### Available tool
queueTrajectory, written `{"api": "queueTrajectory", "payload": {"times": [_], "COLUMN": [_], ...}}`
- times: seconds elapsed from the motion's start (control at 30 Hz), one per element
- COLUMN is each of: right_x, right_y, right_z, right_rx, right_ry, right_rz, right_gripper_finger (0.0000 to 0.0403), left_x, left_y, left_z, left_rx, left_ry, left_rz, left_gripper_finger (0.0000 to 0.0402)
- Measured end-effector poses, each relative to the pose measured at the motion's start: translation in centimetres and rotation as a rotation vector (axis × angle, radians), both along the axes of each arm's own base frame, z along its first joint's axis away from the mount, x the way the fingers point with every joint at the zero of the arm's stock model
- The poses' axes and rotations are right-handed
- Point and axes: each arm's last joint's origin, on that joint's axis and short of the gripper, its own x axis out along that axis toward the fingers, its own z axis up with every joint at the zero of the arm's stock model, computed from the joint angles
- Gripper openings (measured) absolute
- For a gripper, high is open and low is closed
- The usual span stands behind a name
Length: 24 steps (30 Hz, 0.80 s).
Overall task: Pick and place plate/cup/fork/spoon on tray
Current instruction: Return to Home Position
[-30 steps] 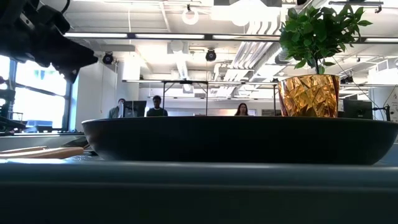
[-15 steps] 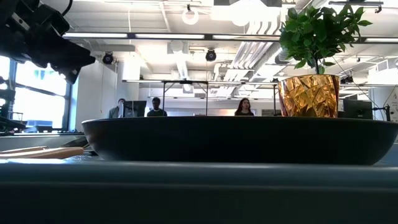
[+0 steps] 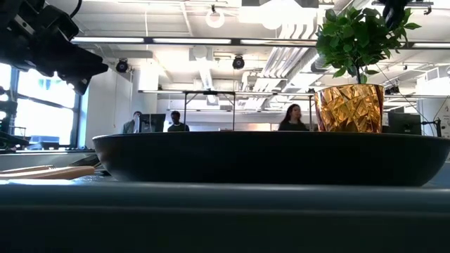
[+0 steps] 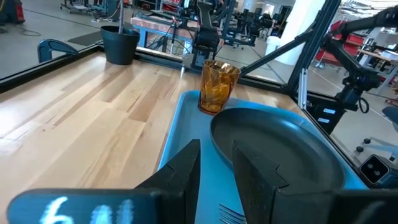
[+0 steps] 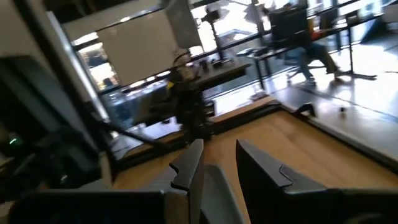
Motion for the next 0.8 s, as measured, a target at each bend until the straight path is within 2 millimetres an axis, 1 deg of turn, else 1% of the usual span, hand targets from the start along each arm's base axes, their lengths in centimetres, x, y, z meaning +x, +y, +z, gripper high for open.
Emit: {"api": "queueTrajectory", "payload": {"times": [0.17,0.3,0.5,0.7,0.8], "right_x": [0.9,1.3,1.3,1.6,1.6], "right_y": [0.6,0.8,0.9,1.0,1.0], "right_z": [-4.2,-6.8,-9.2,-11.8,-12.9], "right_rx": [0.002,0.003,0.000,0.018,0.024], "right_ry": [-0.009,0.022,0.034,-0.016,-0.038], "right_rz": [0.152,0.199,0.234,0.268,0.272], "right_gripper_finger": [0.0085,0.0085,0.0085,0.0084,0.0081], "left_x": [0.0,0.0,0.0,0.0,0.0], "left_y": [0.0,0.0,0.0,0.0,0.0], "left_z": [0.0,0.0,0.0,0.0,0.0], "left_rx": [0.000,0.000,0.000,0.000,0.000], "left_ry": [0.000,0.000,0.000,0.000,0.000], "left_rz": [0.001,0.001,0.001,0.001,0.001], "left_gripper_finger": [0.0083,0.0083,0.0083,0.0083,0.0083]}}
